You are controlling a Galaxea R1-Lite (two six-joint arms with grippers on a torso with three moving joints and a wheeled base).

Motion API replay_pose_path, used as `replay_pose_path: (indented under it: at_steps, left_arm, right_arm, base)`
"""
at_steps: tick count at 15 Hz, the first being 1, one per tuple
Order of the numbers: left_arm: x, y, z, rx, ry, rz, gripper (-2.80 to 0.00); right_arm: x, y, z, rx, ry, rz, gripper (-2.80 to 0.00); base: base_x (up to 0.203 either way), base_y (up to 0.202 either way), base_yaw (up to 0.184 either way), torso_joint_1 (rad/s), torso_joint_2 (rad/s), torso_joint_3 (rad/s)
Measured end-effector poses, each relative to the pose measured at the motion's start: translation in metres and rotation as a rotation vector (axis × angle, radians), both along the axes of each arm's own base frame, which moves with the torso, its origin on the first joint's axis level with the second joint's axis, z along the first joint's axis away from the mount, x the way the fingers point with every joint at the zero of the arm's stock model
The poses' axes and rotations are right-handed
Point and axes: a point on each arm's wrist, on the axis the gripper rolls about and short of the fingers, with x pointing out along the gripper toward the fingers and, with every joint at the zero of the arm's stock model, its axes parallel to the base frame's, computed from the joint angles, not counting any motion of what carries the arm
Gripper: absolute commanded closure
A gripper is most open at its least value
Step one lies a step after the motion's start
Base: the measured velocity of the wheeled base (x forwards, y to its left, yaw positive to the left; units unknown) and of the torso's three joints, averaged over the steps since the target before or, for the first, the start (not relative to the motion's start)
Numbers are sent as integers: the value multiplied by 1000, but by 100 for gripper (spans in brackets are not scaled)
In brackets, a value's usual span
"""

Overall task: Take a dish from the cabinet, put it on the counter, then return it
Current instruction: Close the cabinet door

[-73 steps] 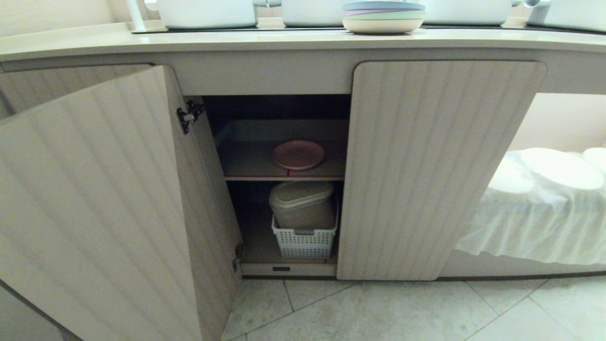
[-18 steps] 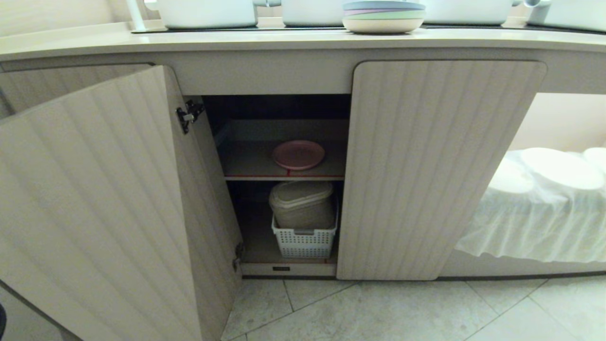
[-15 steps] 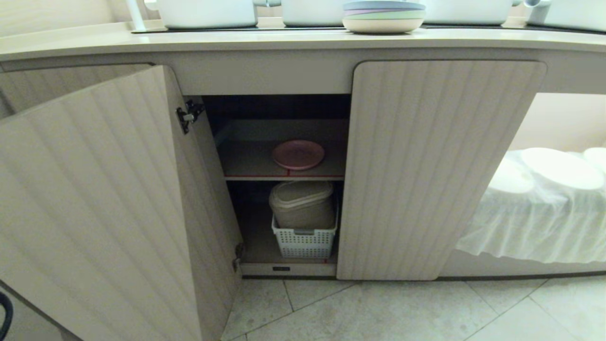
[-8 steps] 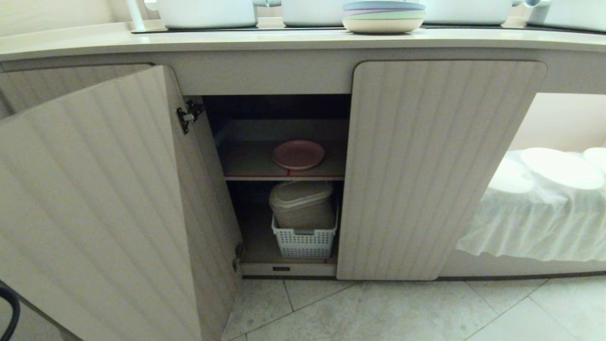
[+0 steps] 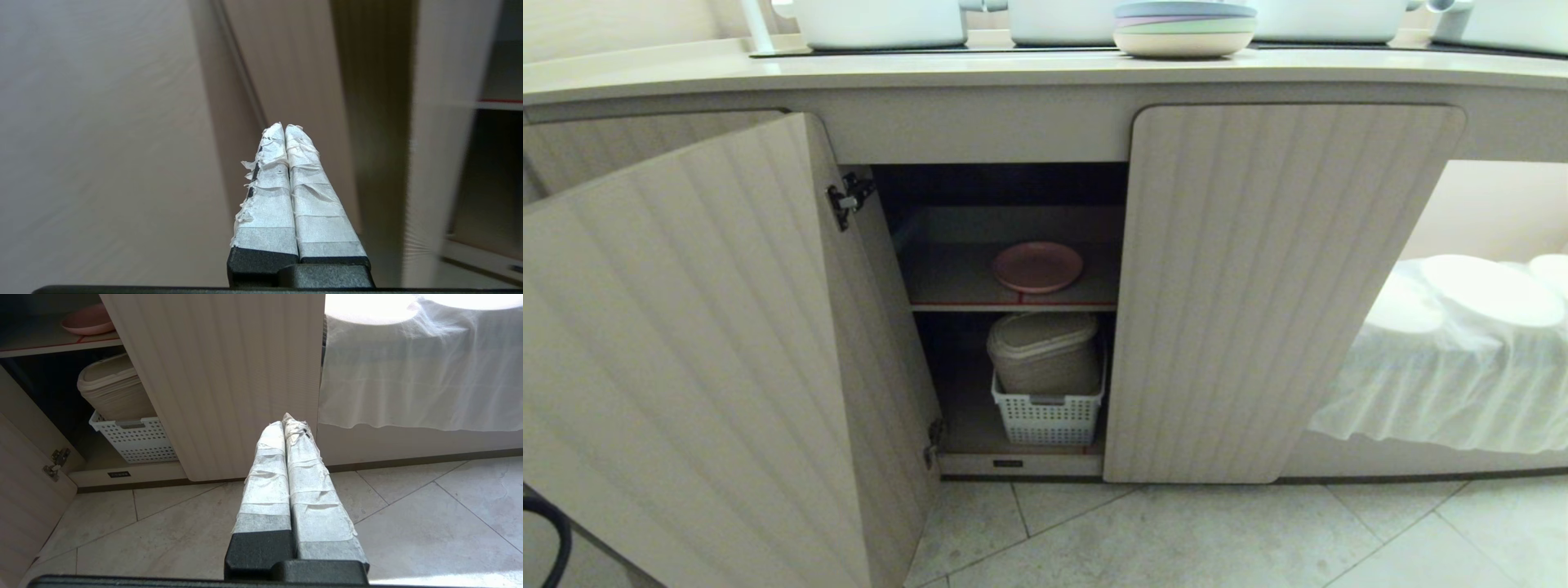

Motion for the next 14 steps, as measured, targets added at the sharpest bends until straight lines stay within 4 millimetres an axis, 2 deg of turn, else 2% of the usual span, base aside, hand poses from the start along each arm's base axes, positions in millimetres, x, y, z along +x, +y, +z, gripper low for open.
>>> replay_pose_path:
  at_steps: [14]
  left_arm:
    - [3, -8, -9, -93, -7, -143, 0]
  right_arm:
    - [0, 0, 0, 0, 0, 0, 0]
  base:
    - [0, 0, 0, 0, 0, 0]
